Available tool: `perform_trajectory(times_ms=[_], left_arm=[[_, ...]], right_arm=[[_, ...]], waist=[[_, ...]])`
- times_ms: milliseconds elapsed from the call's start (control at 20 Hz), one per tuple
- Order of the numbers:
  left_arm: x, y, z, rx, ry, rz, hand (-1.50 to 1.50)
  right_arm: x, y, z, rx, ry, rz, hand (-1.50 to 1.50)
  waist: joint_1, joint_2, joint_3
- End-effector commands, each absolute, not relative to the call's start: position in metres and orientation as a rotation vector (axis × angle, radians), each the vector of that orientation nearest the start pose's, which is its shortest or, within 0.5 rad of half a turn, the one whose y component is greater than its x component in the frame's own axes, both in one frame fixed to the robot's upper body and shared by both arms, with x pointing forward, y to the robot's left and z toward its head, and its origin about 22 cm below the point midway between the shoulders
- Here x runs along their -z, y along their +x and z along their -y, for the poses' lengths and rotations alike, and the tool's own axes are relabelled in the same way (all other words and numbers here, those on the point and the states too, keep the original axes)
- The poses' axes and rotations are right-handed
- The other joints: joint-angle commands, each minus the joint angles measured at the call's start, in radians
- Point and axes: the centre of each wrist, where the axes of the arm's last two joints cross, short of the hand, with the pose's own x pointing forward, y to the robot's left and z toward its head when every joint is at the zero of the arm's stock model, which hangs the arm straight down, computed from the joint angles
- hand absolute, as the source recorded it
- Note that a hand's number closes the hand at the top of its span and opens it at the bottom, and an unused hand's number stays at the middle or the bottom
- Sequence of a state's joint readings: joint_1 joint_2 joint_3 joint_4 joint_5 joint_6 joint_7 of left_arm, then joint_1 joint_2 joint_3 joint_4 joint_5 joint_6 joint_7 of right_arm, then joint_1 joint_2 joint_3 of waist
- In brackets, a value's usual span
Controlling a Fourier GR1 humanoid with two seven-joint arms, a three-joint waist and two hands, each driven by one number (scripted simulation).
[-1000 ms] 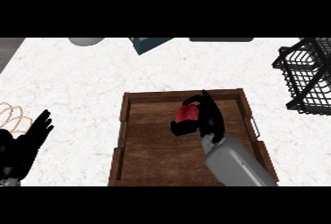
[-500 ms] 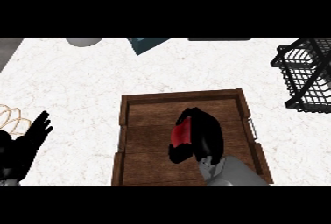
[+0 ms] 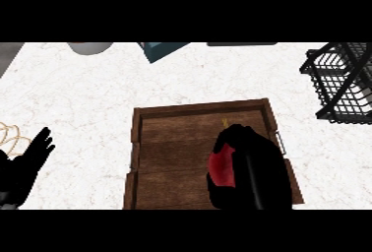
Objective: Pick the pear from the tray and place it in the tiered basket
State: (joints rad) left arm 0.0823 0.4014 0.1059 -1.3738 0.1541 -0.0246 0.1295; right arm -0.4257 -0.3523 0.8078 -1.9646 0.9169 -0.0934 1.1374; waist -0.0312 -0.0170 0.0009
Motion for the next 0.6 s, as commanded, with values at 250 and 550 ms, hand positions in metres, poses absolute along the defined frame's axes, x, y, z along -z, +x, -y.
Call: perform_trajectory(times_ms=[250, 550], left_arm=[[0.022, 0.2, -0.363, 0.058, 0.288, 1.195, 0.0], [0.02, 0.2, -0.37, 0.075, 0.266, 1.194, 0.0]], right_arm=[[-0.22, 0.177, 0.132, -0.579, -1.166, 1.484, 1.5], [-0.239, 0.199, 0.168, -0.496, -1.146, 1.497, 1.5]], waist=[[0.026, 0.01, -0.002], [0.031, 0.015, -0.001]])
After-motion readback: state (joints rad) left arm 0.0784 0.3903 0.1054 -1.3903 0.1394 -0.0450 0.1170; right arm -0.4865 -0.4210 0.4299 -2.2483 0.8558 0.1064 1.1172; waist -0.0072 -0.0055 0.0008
